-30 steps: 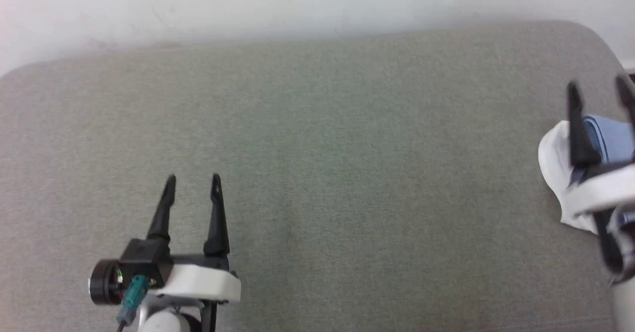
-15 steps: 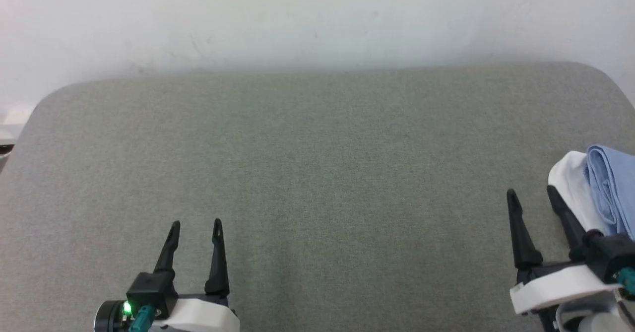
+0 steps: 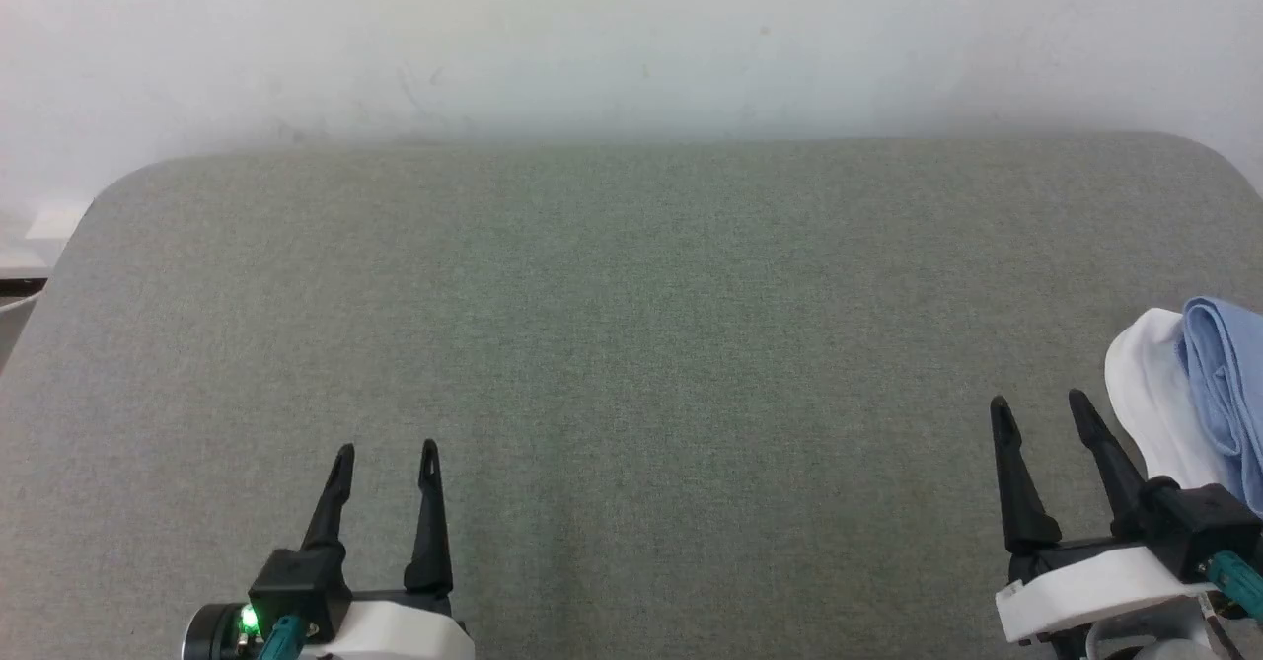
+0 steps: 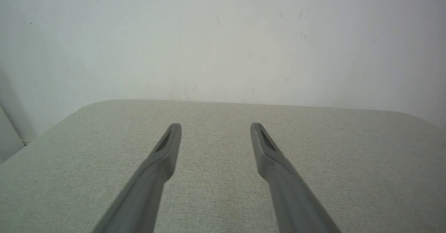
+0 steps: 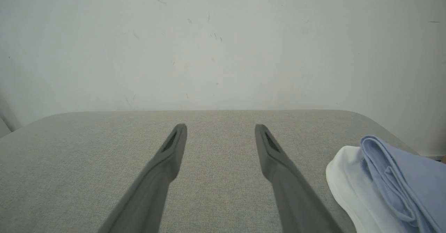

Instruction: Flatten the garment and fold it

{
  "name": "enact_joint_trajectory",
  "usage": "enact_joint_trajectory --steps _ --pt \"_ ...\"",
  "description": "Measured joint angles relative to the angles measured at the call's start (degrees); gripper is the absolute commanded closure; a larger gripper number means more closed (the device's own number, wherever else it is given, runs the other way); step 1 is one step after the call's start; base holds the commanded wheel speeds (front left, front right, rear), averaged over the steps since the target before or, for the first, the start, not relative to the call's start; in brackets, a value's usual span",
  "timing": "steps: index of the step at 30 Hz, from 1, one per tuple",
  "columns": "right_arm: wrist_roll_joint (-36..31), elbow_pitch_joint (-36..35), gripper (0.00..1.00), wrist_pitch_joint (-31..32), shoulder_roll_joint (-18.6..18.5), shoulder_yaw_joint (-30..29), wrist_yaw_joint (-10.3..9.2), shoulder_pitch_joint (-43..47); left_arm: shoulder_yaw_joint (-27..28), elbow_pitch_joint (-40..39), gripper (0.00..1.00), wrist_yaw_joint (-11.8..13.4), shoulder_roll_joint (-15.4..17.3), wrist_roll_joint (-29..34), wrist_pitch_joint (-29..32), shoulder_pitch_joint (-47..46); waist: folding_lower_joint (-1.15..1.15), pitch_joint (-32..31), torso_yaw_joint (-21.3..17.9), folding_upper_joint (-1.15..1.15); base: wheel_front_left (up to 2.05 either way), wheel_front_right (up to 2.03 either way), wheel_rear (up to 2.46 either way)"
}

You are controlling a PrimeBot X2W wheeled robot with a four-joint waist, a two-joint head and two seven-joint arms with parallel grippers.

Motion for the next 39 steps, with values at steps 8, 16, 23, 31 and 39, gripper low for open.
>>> enact_joint_trajectory --steps 8,16,23,31,39 --pt "0.00 -0.07 1.00 0.34 0.02 0.02 0.00 0.00 -0.08 -0.08 1.00 0.00 0.04 -0.10 0.41 -0.04 0.01 0.05 0.01 0.00 0.00 0.00 0.00" --pt "-0.49 -0.31 1.00 1.32 0.04 0.10 0.00 -0.01 0.02 -0.10 1.00 0.00 0.04 0.12 1.21 -0.11 0.01 0.06 -0.08 0.00 0.00 0.00 0.00" --pt "-0.96 -0.60 1.00 2.14 0.14 0.15 0.00 -0.01 0.15 -0.16 1.00 -0.07 0.04 0.26 2.12 -0.25 0.01 0.06 -0.15 0.00 0.00 0.00 0.00" --pt "-1.61 -0.99 1.00 2.82 0.27 0.24 0.00 -0.02 0.35 -0.31 1.00 -0.13 0.04 0.68 3.01 -0.32 0.01 0.07 -0.23 0.00 0.00 0.00 0.00" --pt "-2.13 -1.41 1.00 3.88 0.40 0.33 0.00 -0.04 0.59 -0.46 1.00 -0.18 0.04 0.90 3.96 -0.41 0.01 0.07 -0.32 0.00 0.00 0.00 0.00"
